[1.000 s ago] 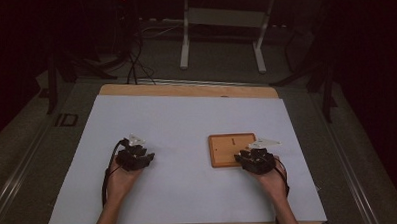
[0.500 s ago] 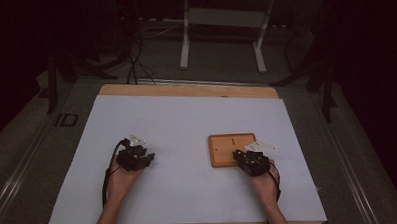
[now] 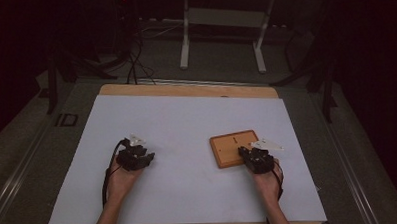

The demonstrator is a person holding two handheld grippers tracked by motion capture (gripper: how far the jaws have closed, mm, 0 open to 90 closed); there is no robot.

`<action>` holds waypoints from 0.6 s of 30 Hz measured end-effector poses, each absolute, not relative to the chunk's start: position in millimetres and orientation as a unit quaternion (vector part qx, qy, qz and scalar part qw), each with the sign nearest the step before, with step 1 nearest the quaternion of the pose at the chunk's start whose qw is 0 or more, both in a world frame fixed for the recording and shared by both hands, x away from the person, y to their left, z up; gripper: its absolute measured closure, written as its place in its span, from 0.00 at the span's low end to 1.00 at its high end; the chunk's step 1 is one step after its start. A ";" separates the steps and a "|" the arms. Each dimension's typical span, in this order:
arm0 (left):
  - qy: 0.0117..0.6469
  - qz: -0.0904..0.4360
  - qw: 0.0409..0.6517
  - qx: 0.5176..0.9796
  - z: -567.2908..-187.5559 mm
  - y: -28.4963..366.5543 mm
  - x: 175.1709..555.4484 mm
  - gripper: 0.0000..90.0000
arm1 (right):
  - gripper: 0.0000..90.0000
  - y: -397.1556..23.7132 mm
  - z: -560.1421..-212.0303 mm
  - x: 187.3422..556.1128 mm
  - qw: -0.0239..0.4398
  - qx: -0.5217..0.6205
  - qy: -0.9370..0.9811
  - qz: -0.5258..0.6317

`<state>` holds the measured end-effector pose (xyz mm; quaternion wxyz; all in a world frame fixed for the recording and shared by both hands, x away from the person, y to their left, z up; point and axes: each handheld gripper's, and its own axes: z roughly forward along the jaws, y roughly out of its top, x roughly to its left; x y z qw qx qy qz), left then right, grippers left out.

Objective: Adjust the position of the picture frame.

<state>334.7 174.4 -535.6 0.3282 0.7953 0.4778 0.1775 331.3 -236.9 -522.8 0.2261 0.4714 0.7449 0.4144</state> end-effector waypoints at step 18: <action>0.476 0.183 0.325 0.796 -535.7 173.5 334.8 0.68 | 0.94 -270.0 -517.7 343.8 0.245 0.541 0.672 0.442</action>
